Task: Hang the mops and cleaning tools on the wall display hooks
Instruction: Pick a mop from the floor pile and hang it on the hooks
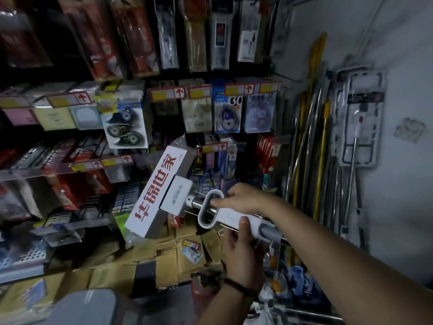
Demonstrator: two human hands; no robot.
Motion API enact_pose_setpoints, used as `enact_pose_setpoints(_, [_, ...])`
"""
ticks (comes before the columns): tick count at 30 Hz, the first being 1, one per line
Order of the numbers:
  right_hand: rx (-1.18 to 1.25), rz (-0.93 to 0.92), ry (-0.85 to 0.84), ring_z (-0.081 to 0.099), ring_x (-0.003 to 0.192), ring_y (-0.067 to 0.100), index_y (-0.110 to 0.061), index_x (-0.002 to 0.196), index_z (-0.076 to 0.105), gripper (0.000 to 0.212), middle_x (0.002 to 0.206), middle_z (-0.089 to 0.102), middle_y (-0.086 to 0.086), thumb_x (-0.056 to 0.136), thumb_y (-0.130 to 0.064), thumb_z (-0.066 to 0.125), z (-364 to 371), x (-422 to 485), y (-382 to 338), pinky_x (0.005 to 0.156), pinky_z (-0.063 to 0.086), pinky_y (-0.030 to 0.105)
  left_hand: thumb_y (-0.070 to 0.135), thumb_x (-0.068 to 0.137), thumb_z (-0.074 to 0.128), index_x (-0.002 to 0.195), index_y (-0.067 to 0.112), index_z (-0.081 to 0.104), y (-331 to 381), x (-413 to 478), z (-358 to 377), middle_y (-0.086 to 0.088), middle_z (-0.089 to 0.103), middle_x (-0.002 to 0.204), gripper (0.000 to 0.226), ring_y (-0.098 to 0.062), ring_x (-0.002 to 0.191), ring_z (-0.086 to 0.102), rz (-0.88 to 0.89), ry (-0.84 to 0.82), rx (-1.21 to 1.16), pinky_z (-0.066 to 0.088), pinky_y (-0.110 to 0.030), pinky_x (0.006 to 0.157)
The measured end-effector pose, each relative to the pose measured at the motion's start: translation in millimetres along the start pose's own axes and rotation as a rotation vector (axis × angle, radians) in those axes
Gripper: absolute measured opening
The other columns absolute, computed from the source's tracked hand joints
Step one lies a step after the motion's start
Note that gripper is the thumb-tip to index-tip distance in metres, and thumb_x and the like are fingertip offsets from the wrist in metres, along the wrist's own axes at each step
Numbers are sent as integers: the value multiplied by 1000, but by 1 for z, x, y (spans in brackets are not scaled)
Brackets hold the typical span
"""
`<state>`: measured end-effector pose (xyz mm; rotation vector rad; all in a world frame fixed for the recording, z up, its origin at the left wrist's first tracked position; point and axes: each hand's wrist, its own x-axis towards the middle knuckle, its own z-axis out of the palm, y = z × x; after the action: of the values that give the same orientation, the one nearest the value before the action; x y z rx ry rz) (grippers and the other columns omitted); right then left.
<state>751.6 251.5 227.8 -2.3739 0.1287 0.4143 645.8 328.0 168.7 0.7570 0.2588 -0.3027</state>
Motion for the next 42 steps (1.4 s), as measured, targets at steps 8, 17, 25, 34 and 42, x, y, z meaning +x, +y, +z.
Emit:
enact_pose_setpoints(8, [-24, -142, 9, 53, 57, 13, -17, 67, 63, 53, 60, 55, -5, 89, -65, 69, -30, -16, -56, 60, 36, 30, 29, 104, 59, 139, 27, 59, 45, -9, 8, -14, 70, 129, 35, -37, 111, 72, 185, -37, 90, 58, -57, 92])
enact_pose_setpoints(17, [-20, -276, 135, 41, 46, 12, -15, 62, 53, 55, 50, 42, -8, 90, -58, 72, -66, -41, -106, 55, 30, 31, 35, 103, 62, 140, 33, 58, 81, -7, 29, -17, 67, 133, 38, -46, 121, 64, 385, -192, 128, 46, -77, 99])
enact_pose_setpoints(25, [-23, -438, 363, 38, 54, 19, -9, 69, 54, 66, 61, 36, 5, 93, -71, 57, -126, -82, -148, 59, 27, 38, 29, 100, 60, 146, 35, 54, 128, -11, 78, 7, 70, 133, 46, -17, 121, 69, 584, -375, 247, 56, -51, 102])
enact_pose_setpoints(34, [15, -515, 641, 73, 91, 24, -22, 98, 79, 51, 98, 75, 15, 95, -68, 56, -214, -156, -146, 78, 46, 35, 21, 96, 65, 142, 38, 57, 158, -20, 164, 6, 74, 128, 50, -21, 114, 72, 547, -750, 409, 61, -35, 88])
enact_pose_setpoints(42, [-48, -507, 1025, 59, 63, -4, -28, 91, 81, 26, 64, 65, -19, 100, -46, 64, -280, -245, -116, 66, 46, 24, 51, 92, 55, 118, 28, 75, 163, -45, 278, 3, 78, 119, 41, -21, 116, 72, 503, -988, 467, 58, -43, 98])
